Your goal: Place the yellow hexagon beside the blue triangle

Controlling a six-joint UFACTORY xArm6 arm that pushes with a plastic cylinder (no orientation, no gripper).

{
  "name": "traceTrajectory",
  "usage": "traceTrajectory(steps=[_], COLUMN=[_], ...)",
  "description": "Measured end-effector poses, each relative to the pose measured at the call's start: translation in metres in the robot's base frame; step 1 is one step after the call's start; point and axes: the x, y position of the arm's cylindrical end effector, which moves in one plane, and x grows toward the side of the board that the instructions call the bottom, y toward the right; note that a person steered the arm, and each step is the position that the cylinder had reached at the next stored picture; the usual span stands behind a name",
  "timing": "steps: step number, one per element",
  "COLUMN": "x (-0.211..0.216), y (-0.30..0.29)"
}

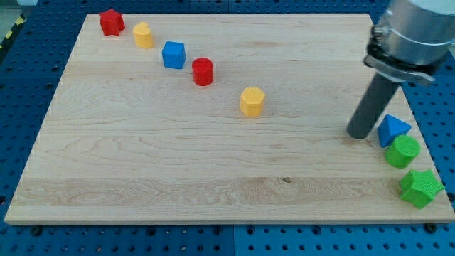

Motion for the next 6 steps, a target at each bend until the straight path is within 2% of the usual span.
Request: traceTrajectory(steps=[1,3,4,6], x=[0.000,-0.022,-0.051,-0.050], y=[-0.056,-0.213,-0.229,-0.186])
